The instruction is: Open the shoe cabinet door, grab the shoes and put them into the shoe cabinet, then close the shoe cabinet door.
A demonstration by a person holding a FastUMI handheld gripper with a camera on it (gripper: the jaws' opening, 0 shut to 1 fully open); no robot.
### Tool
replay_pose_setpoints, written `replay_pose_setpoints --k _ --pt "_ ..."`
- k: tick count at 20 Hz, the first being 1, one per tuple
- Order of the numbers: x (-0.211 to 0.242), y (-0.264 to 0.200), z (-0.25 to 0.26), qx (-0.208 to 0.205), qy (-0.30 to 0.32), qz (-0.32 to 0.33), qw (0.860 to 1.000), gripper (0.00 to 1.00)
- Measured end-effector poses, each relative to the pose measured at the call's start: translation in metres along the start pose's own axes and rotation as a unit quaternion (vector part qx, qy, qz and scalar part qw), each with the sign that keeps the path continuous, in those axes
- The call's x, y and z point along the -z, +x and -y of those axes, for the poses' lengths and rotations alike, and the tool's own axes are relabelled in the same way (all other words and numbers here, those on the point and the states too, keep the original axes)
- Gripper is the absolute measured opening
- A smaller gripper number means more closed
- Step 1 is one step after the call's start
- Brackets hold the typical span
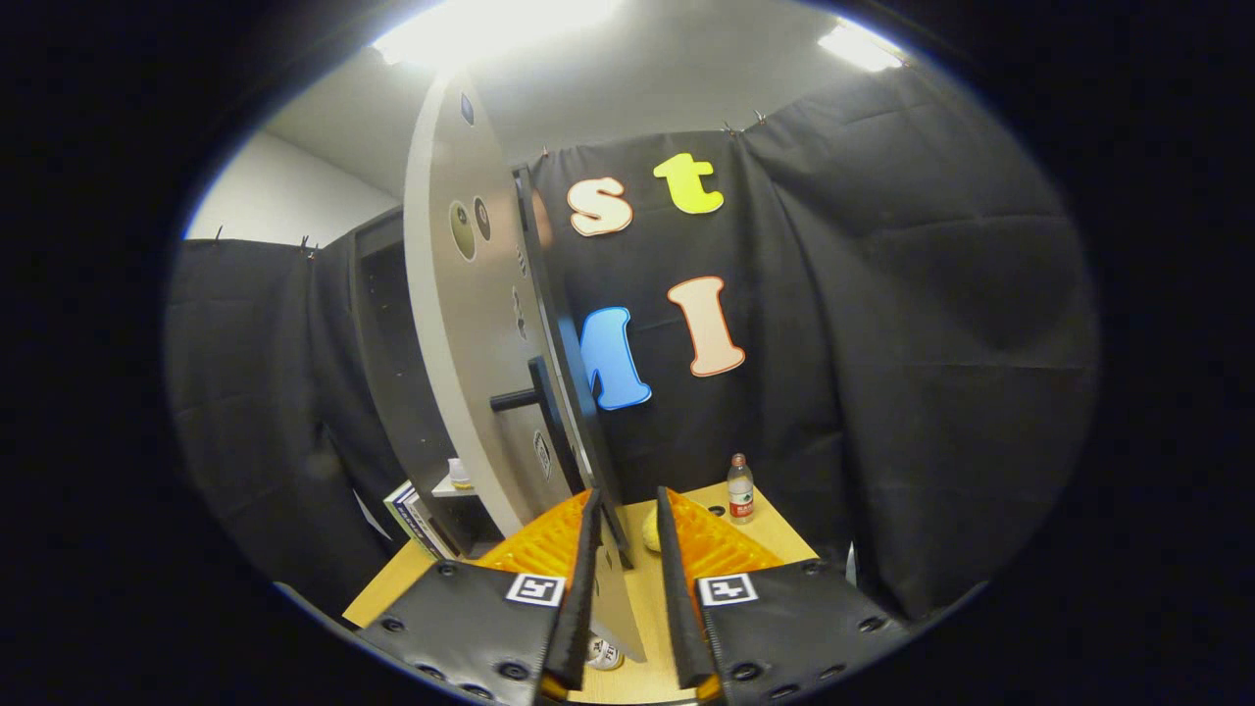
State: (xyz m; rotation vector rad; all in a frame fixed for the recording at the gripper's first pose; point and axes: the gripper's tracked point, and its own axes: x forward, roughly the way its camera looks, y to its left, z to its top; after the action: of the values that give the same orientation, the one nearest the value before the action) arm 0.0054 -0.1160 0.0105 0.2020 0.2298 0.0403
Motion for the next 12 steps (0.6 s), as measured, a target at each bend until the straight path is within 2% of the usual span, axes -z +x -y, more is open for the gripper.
replay_pose_setpoints --k 5,9,12 --pt "0.003 -0.029 -0.036 -0.039 -0.046 0.012 0.998 0.94" --pt "0.023 -0.053 -0.080 -0.078 -0.087 -0.011 0.993 0.98" --pt "0.056 -0.060 -0.118 -0.117 -0.101 -0.041 0.987 0.98"
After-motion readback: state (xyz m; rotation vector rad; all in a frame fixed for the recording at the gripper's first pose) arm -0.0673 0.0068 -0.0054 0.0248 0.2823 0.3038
